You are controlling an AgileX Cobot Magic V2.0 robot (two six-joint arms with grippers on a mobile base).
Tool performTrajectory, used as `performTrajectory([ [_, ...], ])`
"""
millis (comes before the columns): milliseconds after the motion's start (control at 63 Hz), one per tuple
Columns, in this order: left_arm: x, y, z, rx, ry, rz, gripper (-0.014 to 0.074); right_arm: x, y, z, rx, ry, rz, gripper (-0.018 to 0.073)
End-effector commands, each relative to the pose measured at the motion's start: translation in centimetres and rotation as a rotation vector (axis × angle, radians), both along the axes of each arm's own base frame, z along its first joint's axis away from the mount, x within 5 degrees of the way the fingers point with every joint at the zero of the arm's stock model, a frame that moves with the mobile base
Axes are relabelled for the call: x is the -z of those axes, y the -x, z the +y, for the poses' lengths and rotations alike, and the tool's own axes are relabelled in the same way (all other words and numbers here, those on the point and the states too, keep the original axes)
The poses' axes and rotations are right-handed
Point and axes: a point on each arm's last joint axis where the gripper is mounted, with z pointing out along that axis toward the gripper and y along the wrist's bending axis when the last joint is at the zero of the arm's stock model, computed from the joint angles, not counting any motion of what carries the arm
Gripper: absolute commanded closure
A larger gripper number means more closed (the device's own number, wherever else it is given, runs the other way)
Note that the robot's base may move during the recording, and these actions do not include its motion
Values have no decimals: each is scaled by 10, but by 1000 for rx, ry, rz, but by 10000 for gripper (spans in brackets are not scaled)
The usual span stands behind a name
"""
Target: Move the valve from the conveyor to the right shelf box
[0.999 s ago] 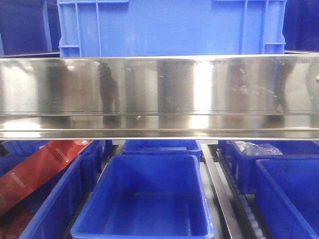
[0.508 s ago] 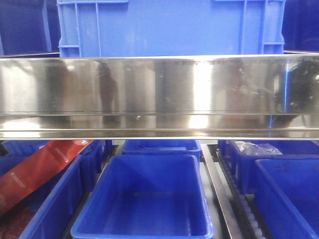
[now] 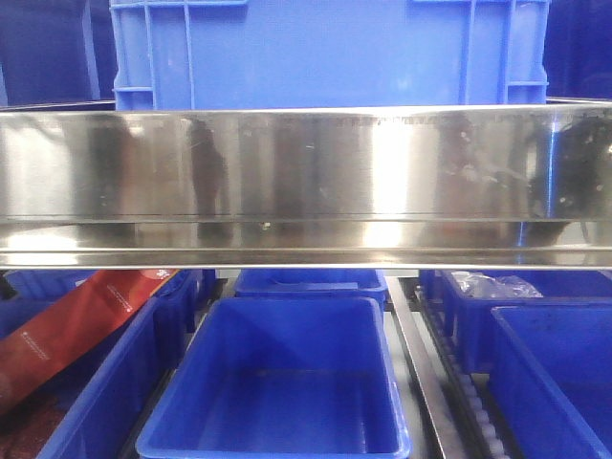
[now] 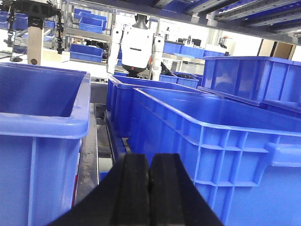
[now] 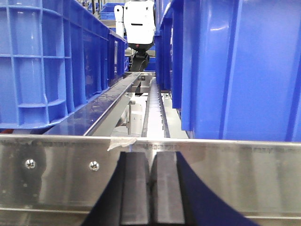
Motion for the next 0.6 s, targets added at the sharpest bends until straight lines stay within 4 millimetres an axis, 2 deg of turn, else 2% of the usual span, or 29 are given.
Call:
performTrajectory([
  [0,-2,1,1,-6,19,-16,707,-2,0,0,6,9,-28,722],
  [317,3,1,1,-14,-19,-24,707,-2,0,0,6,9,-28,722],
  [444,22,8,8,-86,-278,-99,707,-2,0,0,6,9,-28,722],
  [492,31,11,11,-105,-279,-92,707,-2,0,0,6,9,-28,722],
  [508,40,13,12,-116,-252,-73,707,-2,0,0,6,9,-28,722],
  [587,57,19,18,-160,-169,-44,707,-2,0,0,6,9,-28,722],
])
